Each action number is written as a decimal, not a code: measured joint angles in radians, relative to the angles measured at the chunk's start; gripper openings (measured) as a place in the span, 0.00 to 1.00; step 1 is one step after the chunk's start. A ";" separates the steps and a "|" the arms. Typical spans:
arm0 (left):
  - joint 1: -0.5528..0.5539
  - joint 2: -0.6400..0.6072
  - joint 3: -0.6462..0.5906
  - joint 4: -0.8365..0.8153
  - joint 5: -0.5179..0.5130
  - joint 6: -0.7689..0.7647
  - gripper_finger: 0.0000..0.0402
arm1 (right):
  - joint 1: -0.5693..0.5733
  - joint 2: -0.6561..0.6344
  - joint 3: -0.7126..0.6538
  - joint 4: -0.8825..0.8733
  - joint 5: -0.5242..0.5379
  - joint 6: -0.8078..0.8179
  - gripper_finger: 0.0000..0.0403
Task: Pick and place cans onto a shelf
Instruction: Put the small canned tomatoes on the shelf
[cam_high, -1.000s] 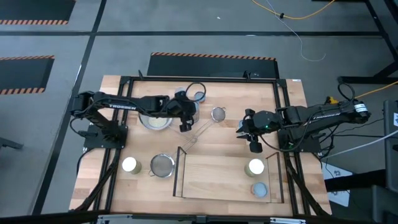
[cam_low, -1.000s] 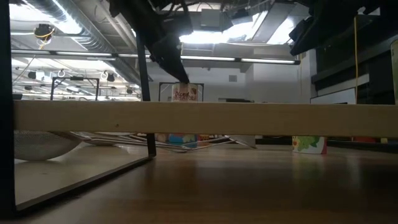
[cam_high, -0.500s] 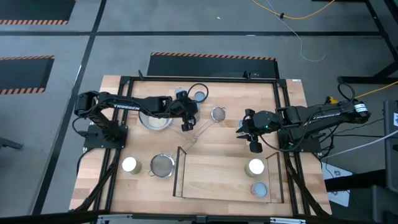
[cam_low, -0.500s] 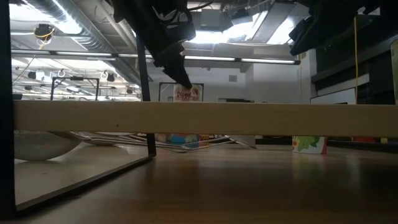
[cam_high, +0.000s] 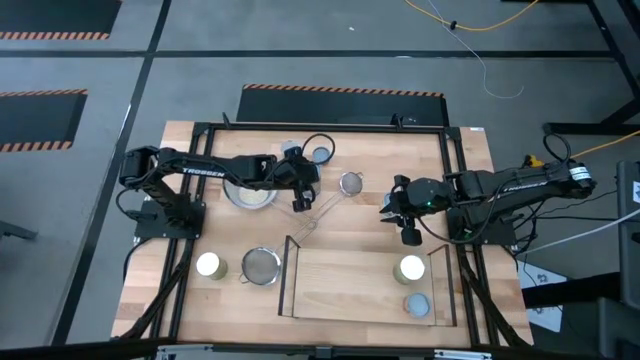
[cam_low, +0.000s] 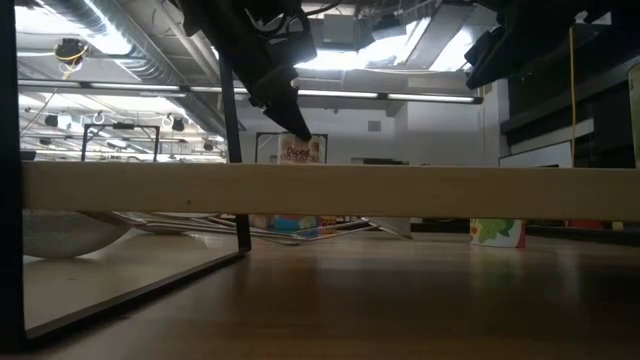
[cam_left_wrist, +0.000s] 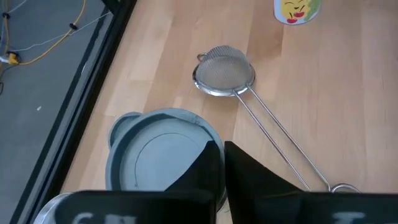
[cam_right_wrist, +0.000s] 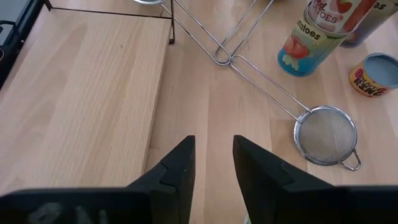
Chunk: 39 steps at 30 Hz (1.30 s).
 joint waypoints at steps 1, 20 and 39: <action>0.000 0.000 0.000 0.001 0.000 0.000 0.02 | 0.000 0.000 0.000 0.000 0.000 0.000 0.28; -0.141 0.003 0.199 0.006 0.011 0.008 0.00 | 0.000 -0.039 0.081 -0.140 0.001 0.005 0.28; -0.434 0.051 0.299 0.084 0.005 -0.133 0.00 | -0.005 -0.145 0.143 -0.186 0.010 -0.018 0.28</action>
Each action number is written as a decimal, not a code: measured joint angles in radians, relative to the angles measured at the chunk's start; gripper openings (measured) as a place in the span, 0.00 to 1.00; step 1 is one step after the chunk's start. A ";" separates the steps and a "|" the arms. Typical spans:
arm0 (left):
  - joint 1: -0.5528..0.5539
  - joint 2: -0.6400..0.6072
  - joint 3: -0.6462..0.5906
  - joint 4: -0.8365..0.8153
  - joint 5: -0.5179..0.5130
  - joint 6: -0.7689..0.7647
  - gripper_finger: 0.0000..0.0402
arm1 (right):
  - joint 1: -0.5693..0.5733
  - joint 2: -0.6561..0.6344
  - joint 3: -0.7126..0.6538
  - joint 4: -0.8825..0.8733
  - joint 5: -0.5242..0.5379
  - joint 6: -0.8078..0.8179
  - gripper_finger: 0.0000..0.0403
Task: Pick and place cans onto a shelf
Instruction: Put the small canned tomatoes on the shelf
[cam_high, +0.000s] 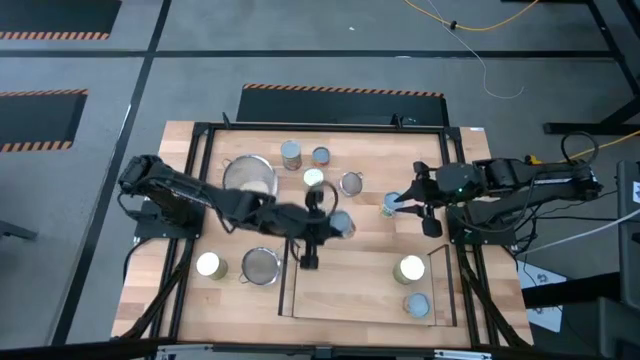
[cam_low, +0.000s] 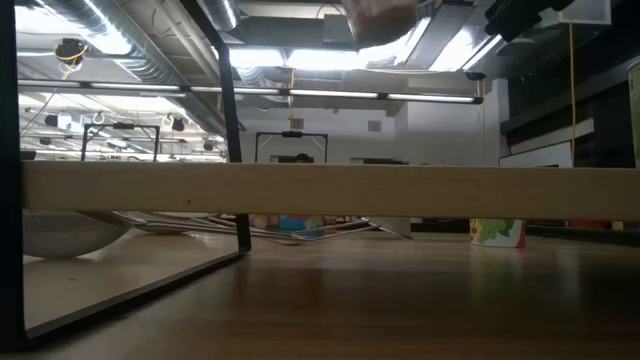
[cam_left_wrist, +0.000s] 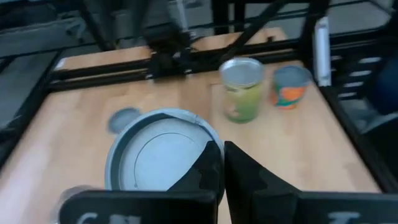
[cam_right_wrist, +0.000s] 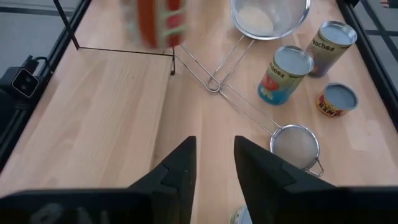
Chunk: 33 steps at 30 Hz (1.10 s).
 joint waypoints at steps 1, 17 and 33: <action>-0.015 0.020 0.001 0.046 0.001 -0.003 0.00 | 0.000 0.002 0.000 0.000 0.000 0.003 0.28; -0.143 0.319 0.001 0.302 0.005 -0.099 0.00 | 0.000 0.021 0.000 0.007 -0.009 0.156 0.28; -0.132 0.348 0.001 0.254 0.057 -0.107 0.01 | 0.000 0.021 0.000 0.006 -0.008 0.153 0.28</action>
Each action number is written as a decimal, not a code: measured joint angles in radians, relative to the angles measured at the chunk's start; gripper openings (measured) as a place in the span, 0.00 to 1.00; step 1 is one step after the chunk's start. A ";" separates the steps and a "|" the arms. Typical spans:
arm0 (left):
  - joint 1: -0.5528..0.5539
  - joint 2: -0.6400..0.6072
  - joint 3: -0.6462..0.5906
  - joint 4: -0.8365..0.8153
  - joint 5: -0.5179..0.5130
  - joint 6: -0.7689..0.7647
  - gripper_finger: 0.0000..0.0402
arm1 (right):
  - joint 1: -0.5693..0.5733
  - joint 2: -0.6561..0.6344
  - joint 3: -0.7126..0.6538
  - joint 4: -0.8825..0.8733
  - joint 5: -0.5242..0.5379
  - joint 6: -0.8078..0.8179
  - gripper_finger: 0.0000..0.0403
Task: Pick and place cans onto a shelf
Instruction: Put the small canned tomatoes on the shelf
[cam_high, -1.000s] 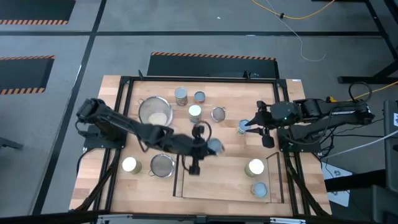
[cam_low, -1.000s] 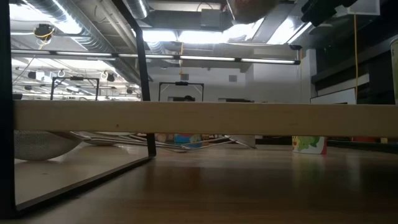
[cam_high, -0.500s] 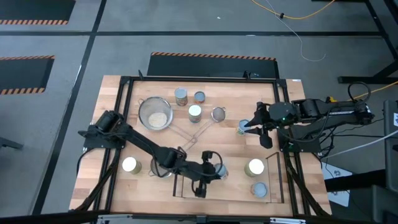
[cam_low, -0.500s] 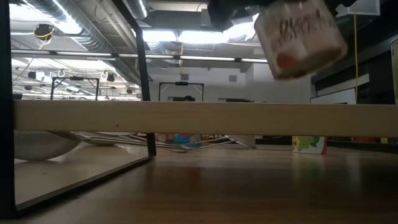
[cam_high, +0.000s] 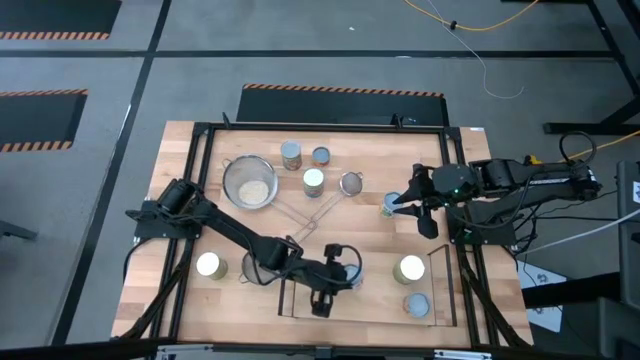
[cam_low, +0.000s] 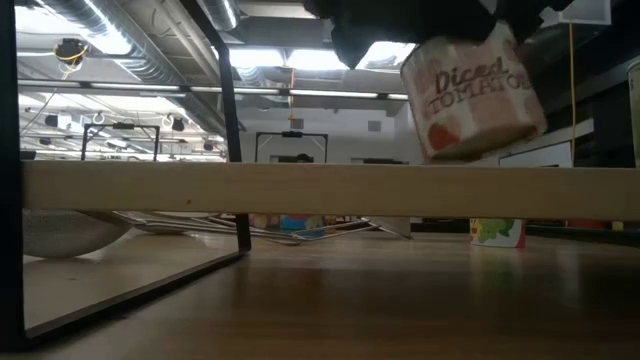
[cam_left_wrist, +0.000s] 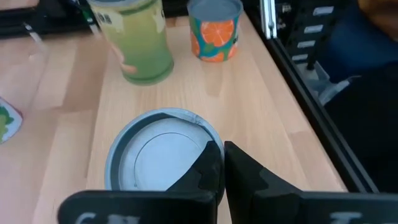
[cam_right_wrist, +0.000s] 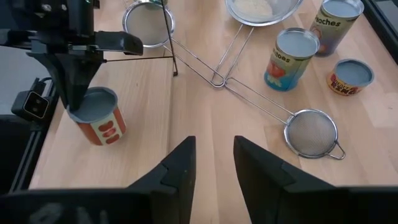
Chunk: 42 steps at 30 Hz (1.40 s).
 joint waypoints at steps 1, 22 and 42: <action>0.000 0.000 0.000 -0.004 0.001 0.000 0.01 | 0.000 0.000 0.000 0.000 0.000 0.000 0.28; 0.001 0.000 0.000 -0.051 0.041 -0.023 0.16 | 0.000 0.000 0.000 0.000 0.000 0.000 0.28; 0.032 -0.038 0.027 -0.050 0.042 0.011 0.17 | 0.045 0.106 0.000 0.136 -0.002 0.025 0.28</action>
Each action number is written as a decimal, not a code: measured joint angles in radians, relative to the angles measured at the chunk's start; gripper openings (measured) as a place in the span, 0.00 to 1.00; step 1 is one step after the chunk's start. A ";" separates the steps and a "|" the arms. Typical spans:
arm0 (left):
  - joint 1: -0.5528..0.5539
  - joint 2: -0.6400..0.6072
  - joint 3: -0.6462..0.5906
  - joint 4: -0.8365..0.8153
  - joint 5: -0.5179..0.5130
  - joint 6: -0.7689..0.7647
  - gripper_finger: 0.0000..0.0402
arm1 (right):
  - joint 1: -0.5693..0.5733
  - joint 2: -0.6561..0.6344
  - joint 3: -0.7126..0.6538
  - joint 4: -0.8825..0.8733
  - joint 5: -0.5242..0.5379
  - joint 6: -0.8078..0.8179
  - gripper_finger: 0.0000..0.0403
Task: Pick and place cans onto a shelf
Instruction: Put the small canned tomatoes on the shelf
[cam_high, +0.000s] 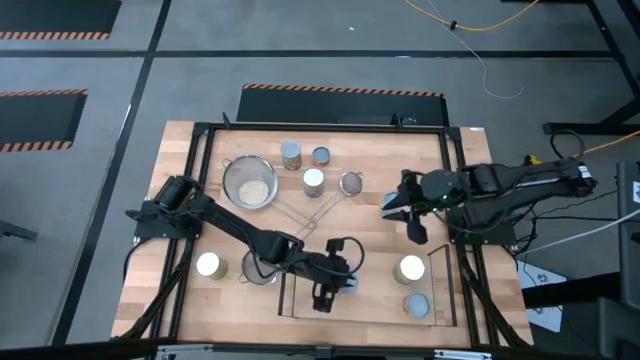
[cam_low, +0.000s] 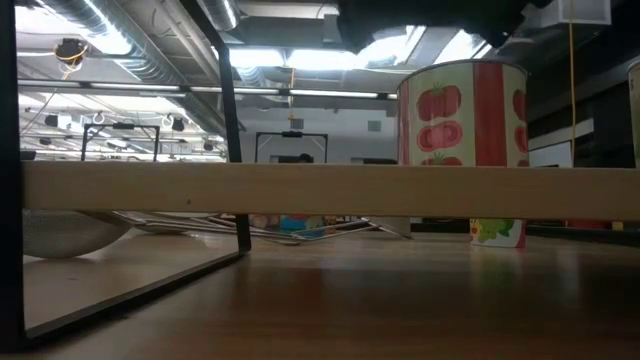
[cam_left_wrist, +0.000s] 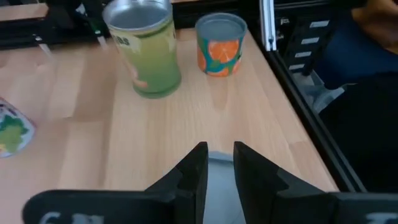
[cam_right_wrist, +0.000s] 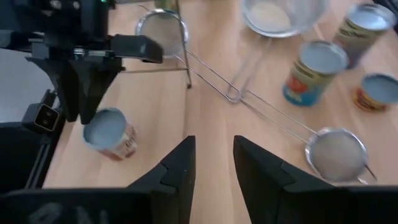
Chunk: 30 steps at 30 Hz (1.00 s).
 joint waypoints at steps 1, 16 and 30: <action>0.000 -0.010 0.002 -0.012 0.000 0.001 0.17 | 0.008 0.016 0.000 0.023 0.000 -0.001 0.28; -0.011 -0.253 0.004 -0.331 -0.063 -0.007 0.17 | 0.101 0.295 0.000 0.337 -0.126 -0.060 0.28; -0.010 -0.286 0.004 -0.415 -0.098 -0.007 0.17 | 0.153 0.501 0.000 0.387 -0.158 0.162 0.28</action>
